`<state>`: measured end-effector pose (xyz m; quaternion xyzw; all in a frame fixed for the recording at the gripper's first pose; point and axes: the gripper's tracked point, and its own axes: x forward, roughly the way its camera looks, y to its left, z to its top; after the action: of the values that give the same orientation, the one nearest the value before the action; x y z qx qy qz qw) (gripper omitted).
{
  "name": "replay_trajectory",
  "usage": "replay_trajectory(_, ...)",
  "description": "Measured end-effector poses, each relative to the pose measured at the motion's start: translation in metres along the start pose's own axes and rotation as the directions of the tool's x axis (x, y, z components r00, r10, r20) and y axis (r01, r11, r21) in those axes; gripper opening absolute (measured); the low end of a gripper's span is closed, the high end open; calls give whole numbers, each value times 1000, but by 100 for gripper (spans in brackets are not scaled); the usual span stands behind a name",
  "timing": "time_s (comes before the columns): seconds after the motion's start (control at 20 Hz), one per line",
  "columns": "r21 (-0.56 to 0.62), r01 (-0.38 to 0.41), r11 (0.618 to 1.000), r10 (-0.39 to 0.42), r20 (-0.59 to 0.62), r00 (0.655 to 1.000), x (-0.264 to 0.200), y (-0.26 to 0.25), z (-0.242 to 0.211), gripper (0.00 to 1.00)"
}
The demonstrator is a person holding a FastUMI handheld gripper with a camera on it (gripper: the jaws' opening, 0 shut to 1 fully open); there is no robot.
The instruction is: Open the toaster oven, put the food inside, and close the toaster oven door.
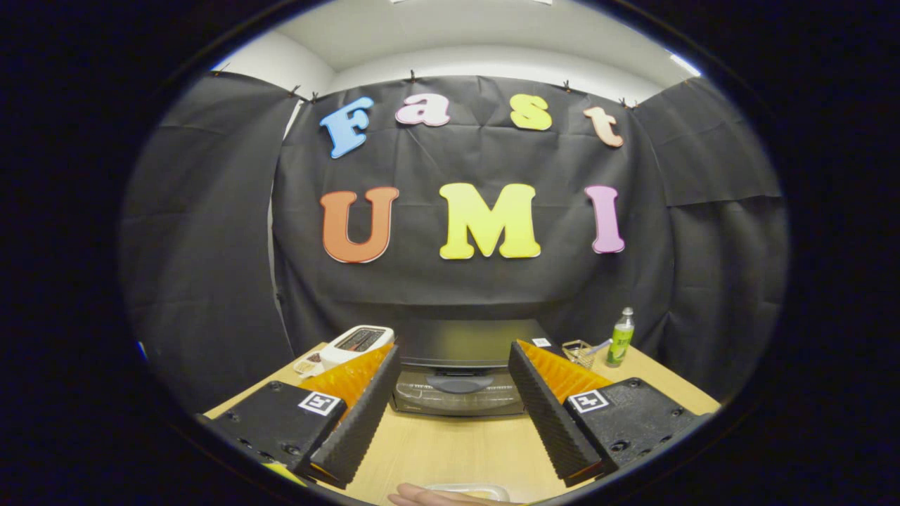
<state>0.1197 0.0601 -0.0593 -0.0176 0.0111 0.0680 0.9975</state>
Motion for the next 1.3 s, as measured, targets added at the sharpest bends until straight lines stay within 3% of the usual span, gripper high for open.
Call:
replay_trajectory(0.4,21,-20,1000,21,-34,999,107,-1,-51,100)
replay_trajectory(0.65,20,18,1000,-17,-75,997,151,-16,-89,100)
replay_trajectory(0.9,-5,50,999,-50,-151,987,172,-23,-125,100)
replay_trajectory(1.3,-11,53,999,-54,-84,995,159,-24,-125,100)
